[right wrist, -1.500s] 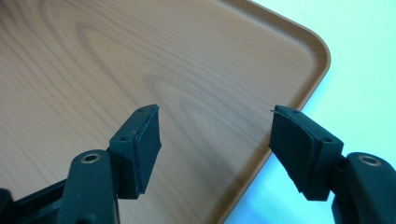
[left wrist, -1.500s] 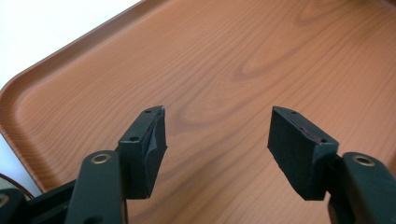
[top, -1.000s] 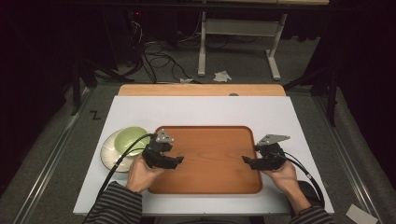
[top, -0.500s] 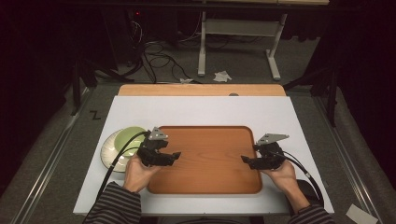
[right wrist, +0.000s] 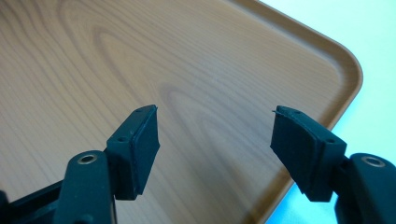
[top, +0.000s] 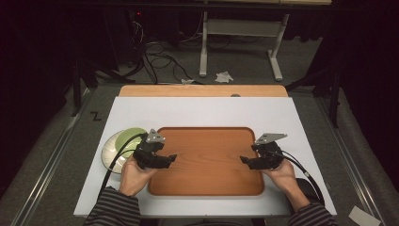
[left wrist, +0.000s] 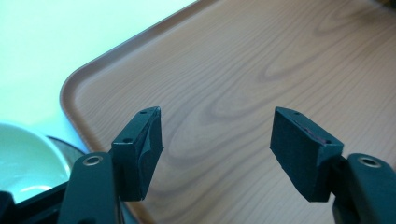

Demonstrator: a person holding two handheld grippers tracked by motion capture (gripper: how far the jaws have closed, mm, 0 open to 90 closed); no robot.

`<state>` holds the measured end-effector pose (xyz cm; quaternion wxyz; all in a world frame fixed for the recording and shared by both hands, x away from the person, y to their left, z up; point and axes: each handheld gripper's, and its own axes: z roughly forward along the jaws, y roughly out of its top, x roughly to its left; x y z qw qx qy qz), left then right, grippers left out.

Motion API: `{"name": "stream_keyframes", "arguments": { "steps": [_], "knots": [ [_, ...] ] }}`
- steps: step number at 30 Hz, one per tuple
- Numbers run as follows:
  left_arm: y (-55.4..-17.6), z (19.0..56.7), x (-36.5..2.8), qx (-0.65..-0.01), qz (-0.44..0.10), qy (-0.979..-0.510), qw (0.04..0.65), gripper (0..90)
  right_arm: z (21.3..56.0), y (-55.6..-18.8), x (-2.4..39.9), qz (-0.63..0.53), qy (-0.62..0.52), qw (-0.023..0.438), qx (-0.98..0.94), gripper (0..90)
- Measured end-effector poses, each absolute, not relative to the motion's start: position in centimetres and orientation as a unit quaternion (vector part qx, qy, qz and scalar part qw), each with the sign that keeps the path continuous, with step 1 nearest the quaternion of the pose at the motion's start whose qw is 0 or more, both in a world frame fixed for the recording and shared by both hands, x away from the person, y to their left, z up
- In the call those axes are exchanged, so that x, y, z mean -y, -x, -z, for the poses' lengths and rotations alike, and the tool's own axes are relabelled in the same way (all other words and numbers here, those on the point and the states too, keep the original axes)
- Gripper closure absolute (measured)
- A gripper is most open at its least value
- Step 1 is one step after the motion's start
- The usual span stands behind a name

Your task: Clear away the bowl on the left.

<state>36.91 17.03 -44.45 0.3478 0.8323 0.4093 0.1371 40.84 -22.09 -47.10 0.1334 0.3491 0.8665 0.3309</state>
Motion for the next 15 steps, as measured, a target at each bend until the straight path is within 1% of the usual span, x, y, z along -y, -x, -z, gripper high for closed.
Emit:
{"name": "stream_keyframes", "arguments": {
  "steps": [8,11,13,15],
  "knots": [
    [-37.0,43.9,-18.3,-0.422,-0.138,-0.819,0.364,34.2,47.1,-41.1,22.3,-0.331,-0.356,0.130,-0.864,33.8],
    [-37.1,43.6,-19.2,-0.436,-0.141,-0.807,0.372,34.6,47.2,-41.2,22.4,-0.328,-0.359,0.125,-0.865,33.8],
    [-36.9,43.3,-20.1,-0.450,-0.146,-0.792,0.386,35.6,47.1,-41.0,22.4,-0.327,-0.357,0.126,-0.866,33.9],
    [-36.7,43.1,-20.4,-0.454,-0.151,-0.788,0.388,35.8,47.1,-41.0,22.3,-0.328,-0.358,0.128,-0.865,33.8]
  ]
}}
